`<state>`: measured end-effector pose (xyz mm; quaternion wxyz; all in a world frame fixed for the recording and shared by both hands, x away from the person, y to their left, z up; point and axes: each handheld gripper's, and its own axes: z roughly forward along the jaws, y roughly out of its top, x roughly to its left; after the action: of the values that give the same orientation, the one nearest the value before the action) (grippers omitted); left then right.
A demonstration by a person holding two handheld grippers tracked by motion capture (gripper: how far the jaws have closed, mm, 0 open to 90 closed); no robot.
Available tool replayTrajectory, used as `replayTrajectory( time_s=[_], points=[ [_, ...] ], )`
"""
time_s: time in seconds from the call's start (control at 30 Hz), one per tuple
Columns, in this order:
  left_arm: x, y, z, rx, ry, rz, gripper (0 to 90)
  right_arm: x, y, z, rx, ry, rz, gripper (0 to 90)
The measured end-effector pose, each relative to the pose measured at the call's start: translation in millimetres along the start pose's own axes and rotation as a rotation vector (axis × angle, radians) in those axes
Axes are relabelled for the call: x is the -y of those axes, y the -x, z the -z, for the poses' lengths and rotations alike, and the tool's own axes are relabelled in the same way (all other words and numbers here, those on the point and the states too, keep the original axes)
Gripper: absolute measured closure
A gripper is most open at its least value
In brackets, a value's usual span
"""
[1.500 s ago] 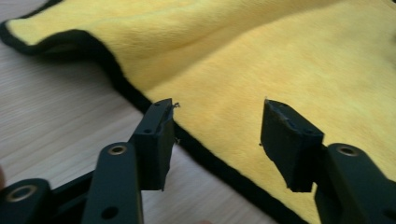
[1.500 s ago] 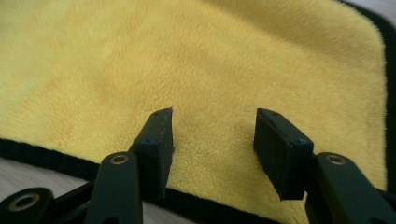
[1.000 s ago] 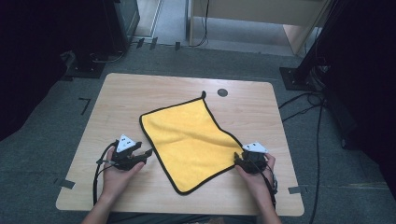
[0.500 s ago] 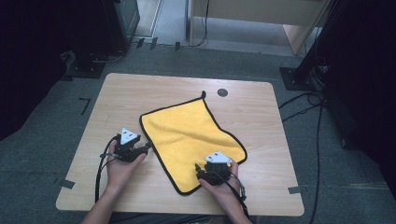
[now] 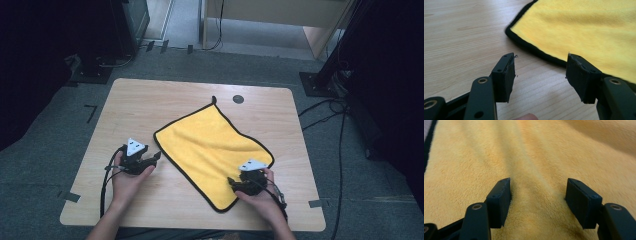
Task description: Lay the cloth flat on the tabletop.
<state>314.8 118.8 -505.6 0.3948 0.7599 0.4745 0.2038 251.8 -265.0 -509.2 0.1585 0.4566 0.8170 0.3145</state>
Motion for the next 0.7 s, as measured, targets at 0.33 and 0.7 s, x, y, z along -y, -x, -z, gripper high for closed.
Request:
replayTrajectory(
  time_s=[0.33, 0.7],
  points=[
    [-6.6, 13.9, -11.6, 0.014, -0.004, -0.013, 40.9, 16.3, 74.6, 21.7, 0.348, -0.04, -0.218, 25.6],
    [-15.2, 39.5, -37.4, -0.038, -0.118, -0.092, 41.4, 10.6, 73.5, 25.4, 0.366, 0.055, -0.326, 24.3]
  ],
)
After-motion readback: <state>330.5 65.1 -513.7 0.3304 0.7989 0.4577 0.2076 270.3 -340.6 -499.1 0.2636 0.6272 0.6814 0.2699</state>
